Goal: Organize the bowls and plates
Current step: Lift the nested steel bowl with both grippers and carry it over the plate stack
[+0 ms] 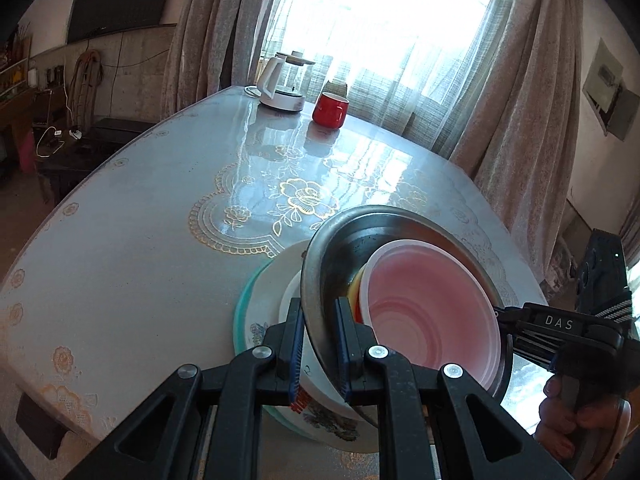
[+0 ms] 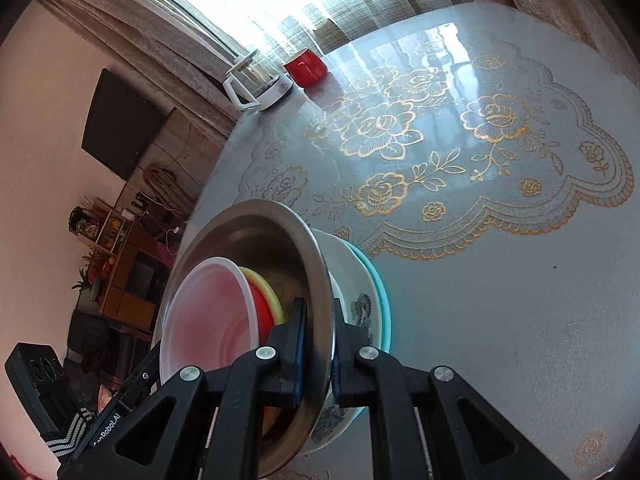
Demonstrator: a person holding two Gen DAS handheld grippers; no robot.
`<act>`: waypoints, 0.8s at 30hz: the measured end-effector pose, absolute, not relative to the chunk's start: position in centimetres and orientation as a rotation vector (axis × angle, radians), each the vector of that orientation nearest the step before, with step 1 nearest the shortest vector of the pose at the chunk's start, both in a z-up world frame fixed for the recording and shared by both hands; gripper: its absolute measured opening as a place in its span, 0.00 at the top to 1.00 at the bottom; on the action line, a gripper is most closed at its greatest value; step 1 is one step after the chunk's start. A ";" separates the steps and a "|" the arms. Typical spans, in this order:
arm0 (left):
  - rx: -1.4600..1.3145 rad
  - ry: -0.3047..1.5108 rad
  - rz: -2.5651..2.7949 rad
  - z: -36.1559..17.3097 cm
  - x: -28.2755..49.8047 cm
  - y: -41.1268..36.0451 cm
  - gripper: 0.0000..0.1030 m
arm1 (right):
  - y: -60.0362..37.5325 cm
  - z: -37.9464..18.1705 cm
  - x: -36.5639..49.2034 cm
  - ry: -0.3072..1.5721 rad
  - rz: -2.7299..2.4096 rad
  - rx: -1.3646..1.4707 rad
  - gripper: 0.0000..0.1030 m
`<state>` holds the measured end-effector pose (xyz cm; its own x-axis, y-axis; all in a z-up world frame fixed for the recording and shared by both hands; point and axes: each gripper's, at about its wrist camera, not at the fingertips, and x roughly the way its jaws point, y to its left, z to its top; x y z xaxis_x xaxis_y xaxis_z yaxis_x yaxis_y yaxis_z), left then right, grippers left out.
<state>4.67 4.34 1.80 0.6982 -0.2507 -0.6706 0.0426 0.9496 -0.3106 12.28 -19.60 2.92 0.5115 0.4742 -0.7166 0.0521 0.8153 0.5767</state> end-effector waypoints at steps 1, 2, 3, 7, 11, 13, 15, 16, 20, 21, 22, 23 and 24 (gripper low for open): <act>-0.285 0.787 -0.159 1.6 4.8 4.6 0.86 | -19.3 2.6 12.6 1.027 0.273 0.591 0.89; -0.287 0.793 -0.156 1.3 5.0 4.7 0.86 | -19.1 2.3 12.9 1.032 0.277 0.587 0.89; -0.290 0.799 -0.154 1.1 5.2 4.7 0.86 | -18.9 2.1 13.0 1.039 0.276 0.588 0.89; -0.295 0.809 -0.145 0.6 5.6 4.9 0.85 | -18.6 1.6 13.4 1.056 0.268 0.583 0.89; -0.295 0.813 -0.137 0.4 5.6 4.9 0.86 | -18.4 1.6 13.2 1.065 0.263 0.571 0.89; -0.292 0.816 -0.133 0.3 5.6 4.9 0.86 | -18.3 1.4 13.4 1.070 0.266 0.569 0.89; -0.289 0.819 -0.129 0.2 5.6 4.9 0.86 | -18.1 1.2 13.8 1.076 0.265 0.573 0.89; -0.287 0.823 -0.127 0.1 5.8 4.7 0.86 | -18.1 1.1 13.9 1.076 0.266 0.570 0.89; -0.279 0.836 -0.118 -0.4 6.0 4.7 0.86 | -17.9 0.7 14.3 1.077 0.261 0.559 0.89; -0.280 0.838 -0.119 -0.5 6.0 4.6 0.85 | -17.8 0.9 14.0 1.074 0.257 0.550 0.89; -0.281 0.840 -0.119 -0.6 5.9 4.7 0.85 | -17.7 1.0 14.0 1.070 0.252 0.542 0.89; -0.282 0.841 -0.118 -0.6 6.0 4.7 0.85 | -17.6 1.0 14.0 1.067 0.249 0.532 0.89; -0.281 0.840 -0.116 -0.6 6.0 4.7 0.86 | -17.5 1.0 14.1 1.064 0.249 0.526 0.89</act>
